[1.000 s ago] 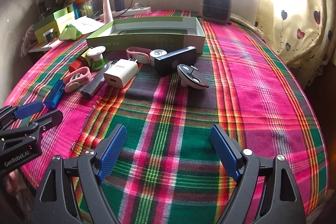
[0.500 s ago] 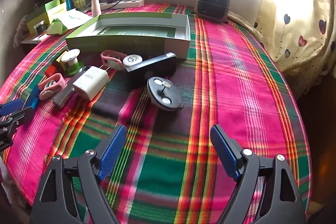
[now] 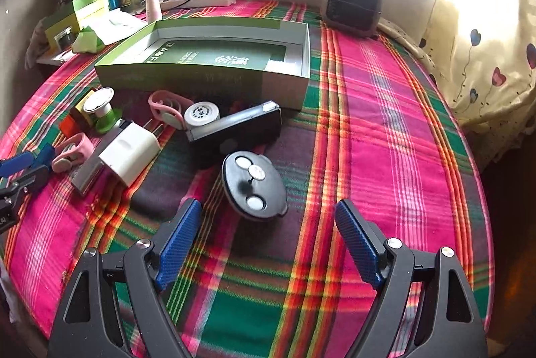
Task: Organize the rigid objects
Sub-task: 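Move the left gripper to the blue USB device while the right gripper approaches the black dotted disc, then close the left gripper on the blue USB device while the right gripper grasps the black disc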
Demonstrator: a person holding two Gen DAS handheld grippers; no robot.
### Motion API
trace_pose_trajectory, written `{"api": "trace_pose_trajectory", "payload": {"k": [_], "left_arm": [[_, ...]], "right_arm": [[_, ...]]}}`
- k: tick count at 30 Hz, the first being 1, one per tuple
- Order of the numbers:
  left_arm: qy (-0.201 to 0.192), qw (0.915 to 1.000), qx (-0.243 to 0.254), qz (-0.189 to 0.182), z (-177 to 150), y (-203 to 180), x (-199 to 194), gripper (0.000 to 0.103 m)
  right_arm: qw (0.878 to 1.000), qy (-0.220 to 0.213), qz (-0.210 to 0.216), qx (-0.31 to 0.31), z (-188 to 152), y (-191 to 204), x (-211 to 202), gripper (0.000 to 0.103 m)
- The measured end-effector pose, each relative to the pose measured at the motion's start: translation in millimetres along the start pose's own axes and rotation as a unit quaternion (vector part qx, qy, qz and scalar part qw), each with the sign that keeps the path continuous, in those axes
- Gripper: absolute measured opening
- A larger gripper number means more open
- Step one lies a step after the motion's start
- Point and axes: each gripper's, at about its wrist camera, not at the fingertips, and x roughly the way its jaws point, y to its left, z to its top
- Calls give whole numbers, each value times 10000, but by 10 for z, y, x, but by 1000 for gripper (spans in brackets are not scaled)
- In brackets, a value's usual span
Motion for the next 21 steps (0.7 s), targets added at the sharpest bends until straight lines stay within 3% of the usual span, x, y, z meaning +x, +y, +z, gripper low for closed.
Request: {"api": "trace_pose_trajectory", "payload": {"k": [4,10,21], "left_arm": [[10,10000,0,-16,21,22,19,60],[-14,10000,-33,-85,37,52,32,59],[-32,9997,-209,-123,74,168,45,34]], "right_arm": [[10000,-11,20,-38,39,9,33,82],[9999,-20,123,16,60,-1,40,69],[9997,-60,215,75,76,-3,27,39]]}}
